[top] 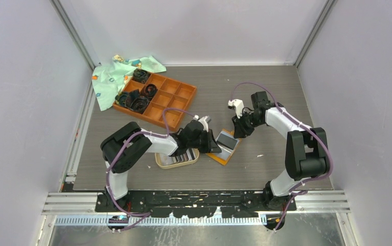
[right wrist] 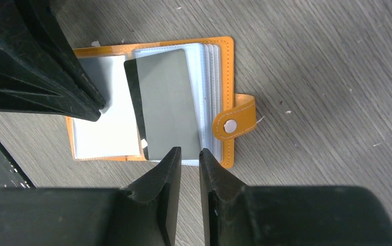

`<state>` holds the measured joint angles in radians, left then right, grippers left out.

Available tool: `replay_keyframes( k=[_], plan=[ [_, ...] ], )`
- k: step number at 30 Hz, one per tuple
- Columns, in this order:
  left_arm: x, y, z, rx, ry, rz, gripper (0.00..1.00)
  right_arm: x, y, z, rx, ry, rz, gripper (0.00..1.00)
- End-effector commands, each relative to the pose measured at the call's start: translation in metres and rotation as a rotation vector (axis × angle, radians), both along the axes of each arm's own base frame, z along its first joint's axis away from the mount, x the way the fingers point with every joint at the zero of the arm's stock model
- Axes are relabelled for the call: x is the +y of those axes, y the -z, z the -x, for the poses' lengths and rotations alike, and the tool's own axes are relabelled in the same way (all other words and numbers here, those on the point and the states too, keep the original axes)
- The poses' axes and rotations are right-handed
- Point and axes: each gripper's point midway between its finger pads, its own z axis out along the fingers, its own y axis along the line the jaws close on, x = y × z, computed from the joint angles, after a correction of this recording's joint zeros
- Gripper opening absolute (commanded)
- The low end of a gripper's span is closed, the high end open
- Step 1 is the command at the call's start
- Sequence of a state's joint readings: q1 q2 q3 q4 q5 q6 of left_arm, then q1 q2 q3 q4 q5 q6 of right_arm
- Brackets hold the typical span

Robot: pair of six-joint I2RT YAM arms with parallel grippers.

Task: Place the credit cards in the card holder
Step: Insert the credit card into the card holder.

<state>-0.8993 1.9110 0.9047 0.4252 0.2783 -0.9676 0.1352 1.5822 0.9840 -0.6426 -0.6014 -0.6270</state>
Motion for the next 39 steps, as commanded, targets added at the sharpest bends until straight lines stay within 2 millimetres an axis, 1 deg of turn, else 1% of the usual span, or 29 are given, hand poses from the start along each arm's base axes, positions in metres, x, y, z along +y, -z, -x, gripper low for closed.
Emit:
replay_keyframes(
  k=[1,9,14,20,25,28,30,33,35,39],
  plan=[
    [0.008,-0.001,-0.007,-0.042,-0.019,-0.056,0.09,-0.003,-0.007,-0.013,-0.025,0.029,0.031,0.25],
    [0.007,0.007,-0.02,-0.029,-0.055,-0.14,0.06,-0.01,0.012,-0.018,-0.006,0.04,0.149,0.24],
    [0.005,0.014,-0.027,-0.025,-0.053,-0.188,0.06,-0.014,0.02,-0.018,0.001,0.032,0.202,0.23],
    [-0.002,0.014,-0.039,-0.035,-0.057,-0.197,0.06,-0.009,0.02,-0.01,0.041,-0.009,0.185,0.23],
    [-0.008,0.012,-0.052,-0.039,-0.06,-0.207,0.06,-0.002,0.014,0.0,0.087,-0.046,0.143,0.23],
    [-0.009,0.013,-0.056,-0.04,-0.057,-0.212,0.06,0.0,0.009,0.0,0.094,-0.044,0.131,0.23],
    [-0.01,0.009,-0.06,-0.053,-0.056,-0.208,0.06,0.001,0.005,-0.001,0.089,-0.031,0.119,0.24],
    [-0.011,0.002,-0.065,-0.09,-0.04,-0.203,0.1,0.002,-0.008,-0.004,0.07,-0.01,0.081,0.26],
    [-0.014,-0.008,-0.066,-0.124,-0.018,-0.191,0.13,0.002,-0.018,-0.004,0.047,-0.003,0.046,0.28],
    [-0.012,-0.028,-0.065,-0.202,0.011,-0.158,0.16,0.004,-0.047,-0.003,-0.051,-0.008,-0.045,0.29]
  ],
)
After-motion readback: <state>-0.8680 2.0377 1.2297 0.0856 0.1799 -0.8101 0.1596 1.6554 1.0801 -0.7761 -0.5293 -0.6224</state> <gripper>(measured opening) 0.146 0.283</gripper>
